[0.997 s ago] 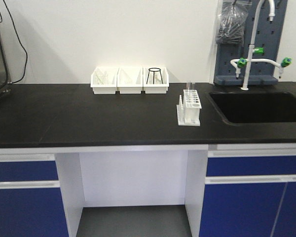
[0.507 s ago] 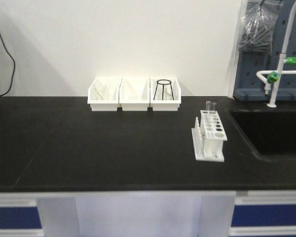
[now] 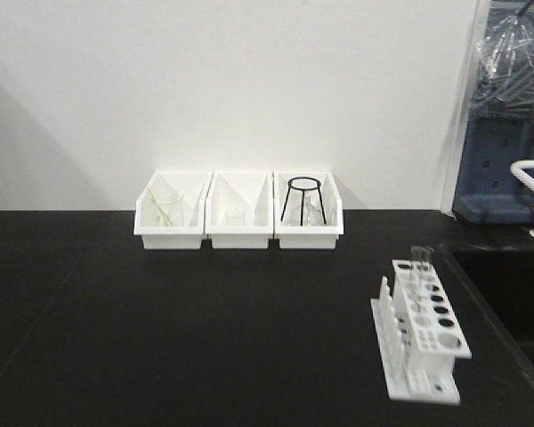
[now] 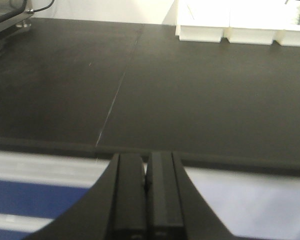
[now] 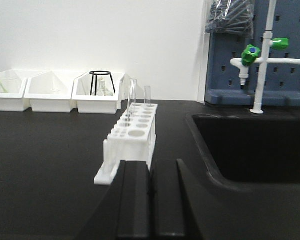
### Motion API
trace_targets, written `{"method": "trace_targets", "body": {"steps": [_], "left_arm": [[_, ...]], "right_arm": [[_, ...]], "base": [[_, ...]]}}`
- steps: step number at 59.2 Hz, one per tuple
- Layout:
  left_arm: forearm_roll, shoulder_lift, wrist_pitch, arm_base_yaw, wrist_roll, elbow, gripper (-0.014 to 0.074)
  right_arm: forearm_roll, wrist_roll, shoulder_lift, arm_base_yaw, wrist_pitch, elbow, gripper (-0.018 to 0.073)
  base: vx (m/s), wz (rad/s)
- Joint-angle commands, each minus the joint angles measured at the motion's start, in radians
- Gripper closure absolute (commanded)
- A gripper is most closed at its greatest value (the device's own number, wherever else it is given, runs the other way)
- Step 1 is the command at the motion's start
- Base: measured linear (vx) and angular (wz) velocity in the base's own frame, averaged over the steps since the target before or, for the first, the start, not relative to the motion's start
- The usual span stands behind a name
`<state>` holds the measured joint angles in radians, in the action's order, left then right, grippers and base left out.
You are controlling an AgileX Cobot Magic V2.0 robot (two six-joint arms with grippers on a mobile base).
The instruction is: Flip and reinsert test tube from rack
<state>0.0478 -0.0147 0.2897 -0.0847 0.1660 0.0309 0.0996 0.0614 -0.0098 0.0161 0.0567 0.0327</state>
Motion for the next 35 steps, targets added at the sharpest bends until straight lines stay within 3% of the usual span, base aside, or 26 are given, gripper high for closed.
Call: {"method": "trace_targets", "body": {"steps": [1, 35], "left_arm": [[-0.004, -0.012, -0.088, 0.005, 0.0, 0.001, 0.0603], [-0.004, -0.012, -0.088, 0.005, 0.0, 0.001, 0.0603]], "right_arm": [[0.001, -0.01, -0.007, -0.006, -0.081, -0.001, 0.0568], [0.001, -0.01, -0.007, -0.006, -0.081, -0.001, 0.0568]], "base": [[0.48, 0.03], [0.36, -0.03]]}}
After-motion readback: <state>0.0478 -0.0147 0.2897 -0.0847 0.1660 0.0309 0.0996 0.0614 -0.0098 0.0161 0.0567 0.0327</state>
